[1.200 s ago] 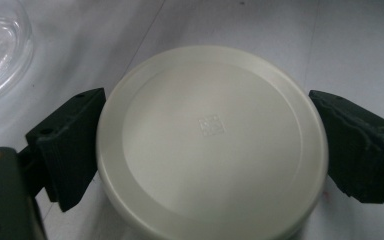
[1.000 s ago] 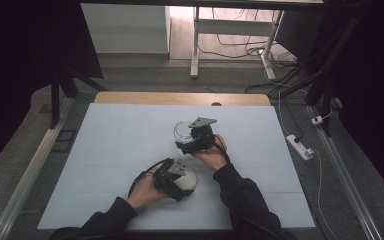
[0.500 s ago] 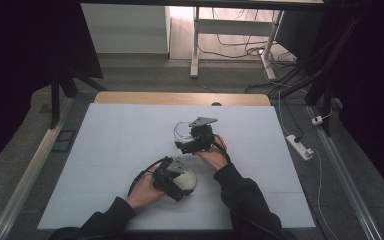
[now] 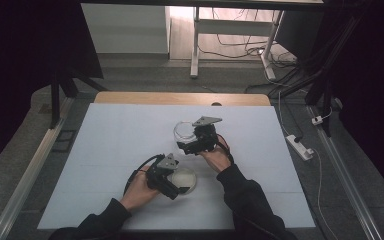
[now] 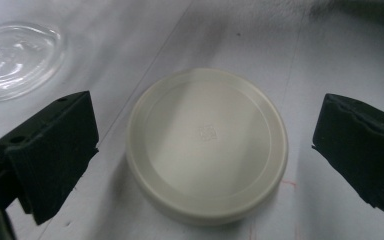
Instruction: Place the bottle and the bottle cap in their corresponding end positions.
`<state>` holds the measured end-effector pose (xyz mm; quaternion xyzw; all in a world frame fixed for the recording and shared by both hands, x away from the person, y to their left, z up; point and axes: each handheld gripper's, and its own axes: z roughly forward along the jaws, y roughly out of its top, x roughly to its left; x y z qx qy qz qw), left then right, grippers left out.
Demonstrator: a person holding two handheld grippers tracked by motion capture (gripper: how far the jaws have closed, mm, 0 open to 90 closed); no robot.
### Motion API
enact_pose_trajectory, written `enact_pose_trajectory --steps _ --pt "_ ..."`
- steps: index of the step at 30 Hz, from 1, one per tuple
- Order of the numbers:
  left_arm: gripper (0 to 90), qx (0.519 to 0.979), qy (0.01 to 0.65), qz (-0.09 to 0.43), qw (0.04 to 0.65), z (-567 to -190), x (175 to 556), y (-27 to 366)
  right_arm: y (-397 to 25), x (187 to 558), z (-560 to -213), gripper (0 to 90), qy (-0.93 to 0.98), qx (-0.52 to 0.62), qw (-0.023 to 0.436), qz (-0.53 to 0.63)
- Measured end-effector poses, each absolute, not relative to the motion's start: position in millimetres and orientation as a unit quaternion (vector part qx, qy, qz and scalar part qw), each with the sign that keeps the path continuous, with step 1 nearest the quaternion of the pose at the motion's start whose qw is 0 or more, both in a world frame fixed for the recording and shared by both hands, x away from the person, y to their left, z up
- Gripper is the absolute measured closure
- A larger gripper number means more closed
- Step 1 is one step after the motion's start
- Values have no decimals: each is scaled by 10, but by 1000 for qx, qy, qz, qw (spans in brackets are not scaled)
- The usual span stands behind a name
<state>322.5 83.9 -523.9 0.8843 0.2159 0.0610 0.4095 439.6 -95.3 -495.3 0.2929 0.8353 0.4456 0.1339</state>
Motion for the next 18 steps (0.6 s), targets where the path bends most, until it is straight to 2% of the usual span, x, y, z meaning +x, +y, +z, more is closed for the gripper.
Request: enact_pose_trajectory --steps 18 --pt "0 869 236 48 431 -5089 3183 1168 -1123 4206 -4885 0 830 306 133 447"
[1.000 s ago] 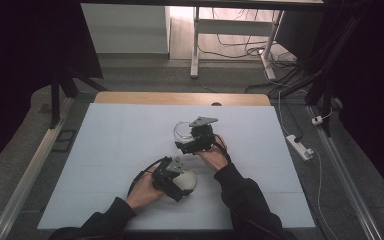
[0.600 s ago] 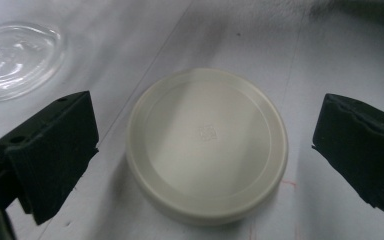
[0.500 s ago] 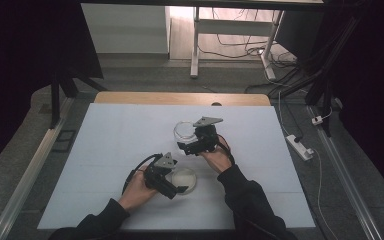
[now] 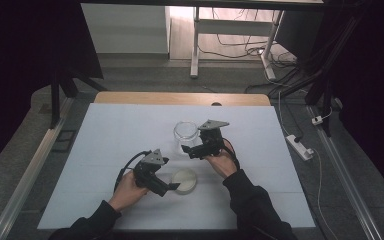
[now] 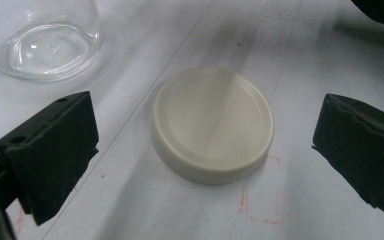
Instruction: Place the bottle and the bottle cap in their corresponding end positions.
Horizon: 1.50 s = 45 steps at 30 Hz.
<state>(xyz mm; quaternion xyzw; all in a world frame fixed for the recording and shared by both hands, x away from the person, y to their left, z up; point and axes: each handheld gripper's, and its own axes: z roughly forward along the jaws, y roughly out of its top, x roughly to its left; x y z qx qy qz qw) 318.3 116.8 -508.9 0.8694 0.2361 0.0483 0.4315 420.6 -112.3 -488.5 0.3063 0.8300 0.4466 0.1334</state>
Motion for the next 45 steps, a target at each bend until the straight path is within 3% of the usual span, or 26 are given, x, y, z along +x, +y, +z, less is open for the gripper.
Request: enact_pose_trajectory --steps 27,45 --pt "0 843 273 51 460 -4925 2917 1656 -1497 3615 -4710 0 831 287 114 463" --pt "0 804 338 95 481 -4897 2470 2325 -2085 3111 -4668 0 808 320 127 478"
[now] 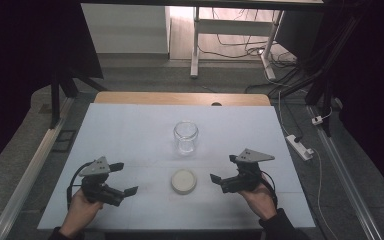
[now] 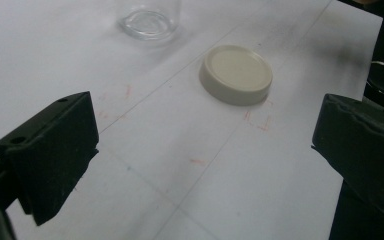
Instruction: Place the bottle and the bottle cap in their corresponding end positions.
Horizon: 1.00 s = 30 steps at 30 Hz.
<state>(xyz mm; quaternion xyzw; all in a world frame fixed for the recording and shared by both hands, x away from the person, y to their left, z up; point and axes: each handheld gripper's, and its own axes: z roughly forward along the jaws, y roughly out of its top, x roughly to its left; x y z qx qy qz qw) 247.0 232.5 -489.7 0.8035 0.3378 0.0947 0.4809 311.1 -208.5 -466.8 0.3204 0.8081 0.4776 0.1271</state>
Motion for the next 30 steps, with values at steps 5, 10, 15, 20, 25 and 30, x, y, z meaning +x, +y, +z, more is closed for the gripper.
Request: enact_pose_trajectory --steps 5,10,15,20,25,30 --pt "0 791 358 101 485 -4917 2339 2508 -2278 3002 -4695 0 803 333 140 474" --pt "0 783 381 108 480 -4964 2233 2654 -2455 2912 -4717 0 798 345 155 469" --pt "0 773 402 114 477 -5007 2124 2788 -2627 2805 -4744 0 796 356 170 459" --pt "0 762 424 121 475 -5055 2028 2911 -2784 2697 -4788 0 790 371 177 455" --pt "0 754 444 120 470 -5132 1942 3024 -2945 2594 -4837 0 782 391 183 450" --pt "0 756 454 124 456 -5172 1876 3072 -3073 2504 -4888 0 777 410 184 441"
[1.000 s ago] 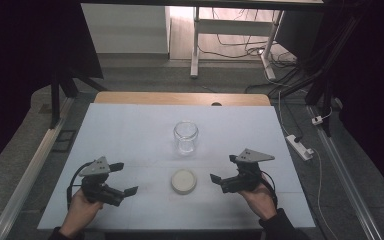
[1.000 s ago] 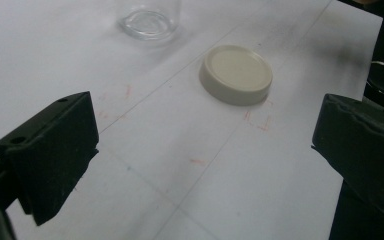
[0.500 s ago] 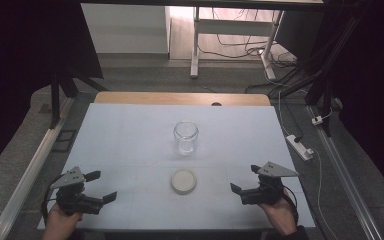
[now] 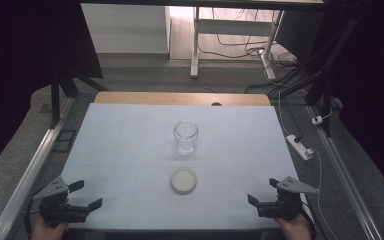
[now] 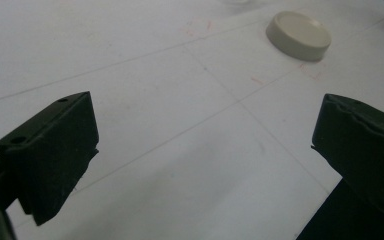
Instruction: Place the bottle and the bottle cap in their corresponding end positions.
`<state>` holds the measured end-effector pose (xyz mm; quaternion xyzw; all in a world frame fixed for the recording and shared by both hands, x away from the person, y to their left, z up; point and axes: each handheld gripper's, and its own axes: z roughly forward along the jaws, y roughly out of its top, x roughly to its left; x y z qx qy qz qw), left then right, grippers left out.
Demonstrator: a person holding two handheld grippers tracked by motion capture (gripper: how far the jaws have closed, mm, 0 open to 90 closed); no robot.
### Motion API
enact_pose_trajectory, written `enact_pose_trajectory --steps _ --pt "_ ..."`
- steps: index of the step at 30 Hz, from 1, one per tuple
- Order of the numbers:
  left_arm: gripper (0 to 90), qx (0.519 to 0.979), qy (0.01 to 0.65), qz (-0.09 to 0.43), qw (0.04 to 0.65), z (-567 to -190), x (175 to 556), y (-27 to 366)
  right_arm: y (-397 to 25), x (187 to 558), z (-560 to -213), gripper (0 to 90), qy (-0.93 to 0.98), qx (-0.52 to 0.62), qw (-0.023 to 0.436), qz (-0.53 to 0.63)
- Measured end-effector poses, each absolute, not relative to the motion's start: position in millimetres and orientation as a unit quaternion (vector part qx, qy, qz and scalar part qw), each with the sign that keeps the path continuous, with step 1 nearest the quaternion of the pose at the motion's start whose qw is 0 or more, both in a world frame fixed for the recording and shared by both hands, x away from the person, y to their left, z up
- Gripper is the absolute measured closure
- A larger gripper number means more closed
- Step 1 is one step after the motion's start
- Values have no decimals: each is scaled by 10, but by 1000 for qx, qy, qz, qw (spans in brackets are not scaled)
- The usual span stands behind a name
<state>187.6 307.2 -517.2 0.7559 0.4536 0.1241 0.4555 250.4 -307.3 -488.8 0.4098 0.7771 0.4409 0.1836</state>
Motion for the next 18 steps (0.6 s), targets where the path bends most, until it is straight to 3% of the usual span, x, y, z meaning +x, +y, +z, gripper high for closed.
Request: enact_pose_trajectory --steps 18 --pt "0 765 481 139 405 -5236 1759 3112 -3171 2319 -4937 0 781 434 181 412"
